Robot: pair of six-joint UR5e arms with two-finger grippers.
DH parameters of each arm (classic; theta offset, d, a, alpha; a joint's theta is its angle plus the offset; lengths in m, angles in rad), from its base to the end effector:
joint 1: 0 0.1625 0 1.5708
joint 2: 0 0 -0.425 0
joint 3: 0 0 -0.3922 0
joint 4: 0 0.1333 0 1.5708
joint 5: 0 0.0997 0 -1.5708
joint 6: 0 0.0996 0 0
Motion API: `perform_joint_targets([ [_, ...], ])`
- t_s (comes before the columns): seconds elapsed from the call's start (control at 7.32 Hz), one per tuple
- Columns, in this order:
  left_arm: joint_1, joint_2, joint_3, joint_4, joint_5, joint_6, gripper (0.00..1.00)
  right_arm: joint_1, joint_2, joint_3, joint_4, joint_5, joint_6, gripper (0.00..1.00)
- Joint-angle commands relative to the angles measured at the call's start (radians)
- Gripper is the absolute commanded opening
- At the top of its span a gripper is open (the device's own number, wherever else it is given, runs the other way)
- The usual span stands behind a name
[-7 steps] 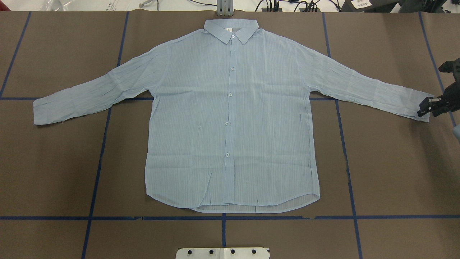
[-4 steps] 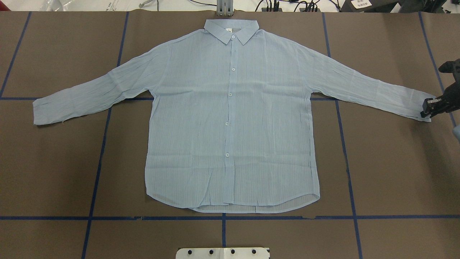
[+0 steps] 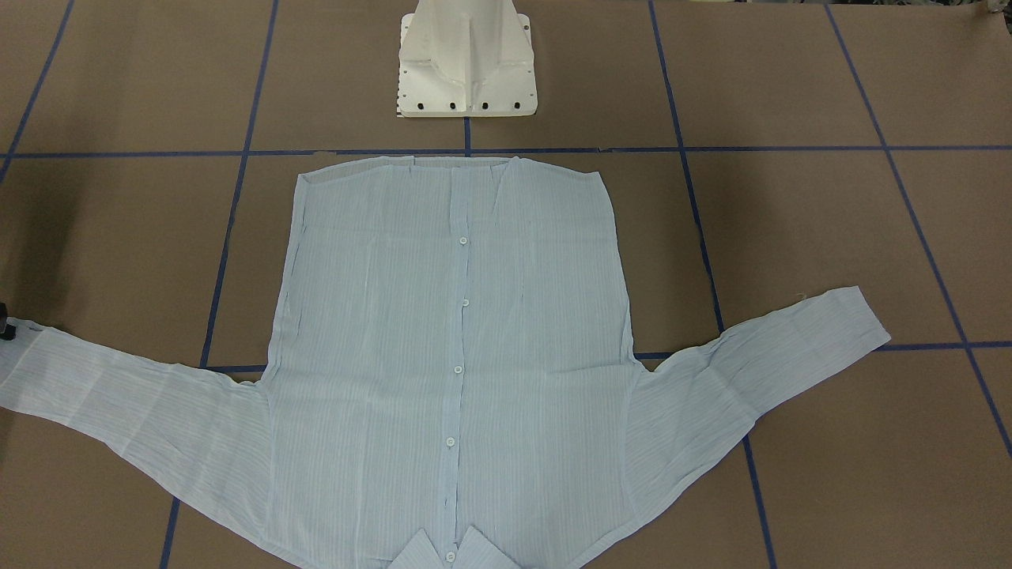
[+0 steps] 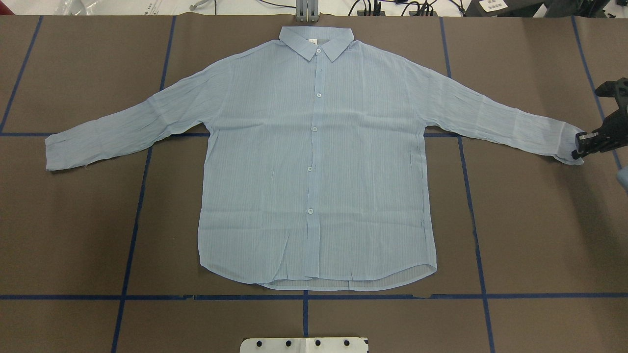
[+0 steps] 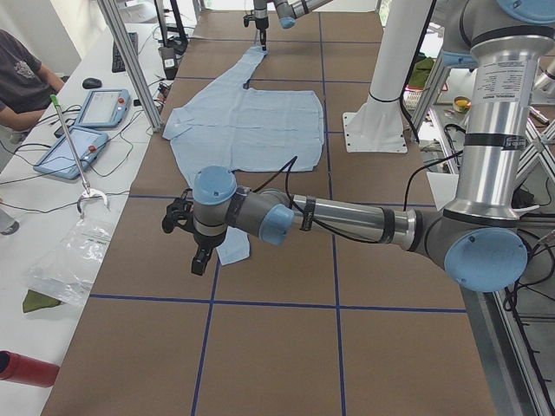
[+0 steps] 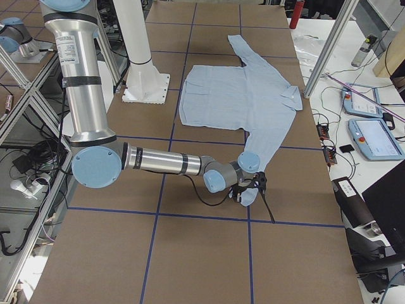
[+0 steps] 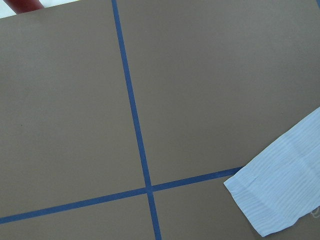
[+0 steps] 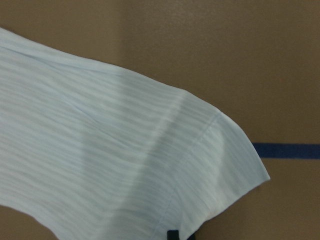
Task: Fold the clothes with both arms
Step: 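Carry the sleeve with the right gripper across the shirt toward the collar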
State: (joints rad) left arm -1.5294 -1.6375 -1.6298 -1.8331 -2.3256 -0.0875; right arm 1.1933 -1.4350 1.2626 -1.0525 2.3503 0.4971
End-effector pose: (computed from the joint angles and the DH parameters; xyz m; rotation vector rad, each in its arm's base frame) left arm -0.0428 -0.5394 0.5668 0.3204 0.7670 0.1030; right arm -0.1482 -0.5455 0.6837 -0.0295 -0.8372 -0.0223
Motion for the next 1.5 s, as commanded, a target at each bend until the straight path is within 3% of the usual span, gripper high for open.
perform_joint_targets([
  [0.0, 0.0, -0.002, 0.01, 0.0, 0.0, 0.0, 1.0, 0.006, 0.004, 0.075, 0.0, 0.027, 0.014, 0.0],
  [0.41, 0.0, -0.007, 0.024, 0.0, 0.0, 0.0, 1.0, 0.019, 0.045, 0.216, -0.001, 0.05, 0.035, 0.0],
  [0.68, 0.0, -0.009, 0.028, 0.0, 0.0, 0.0, 1.0, -0.003, 0.198, 0.241, -0.003, 0.093, 0.151, 0.0],
  [0.96, -0.002, -0.007, 0.031, 0.0, 0.0, 0.0, 1.0, -0.12, 0.388, 0.209, -0.006, 0.069, 0.297, 0.0],
  [1.37, -0.002, -0.016, 0.103, -0.063, -0.001, -0.001, 1.0, -0.228, 0.721, -0.011, -0.064, -0.024, 0.359, 0.0],
])
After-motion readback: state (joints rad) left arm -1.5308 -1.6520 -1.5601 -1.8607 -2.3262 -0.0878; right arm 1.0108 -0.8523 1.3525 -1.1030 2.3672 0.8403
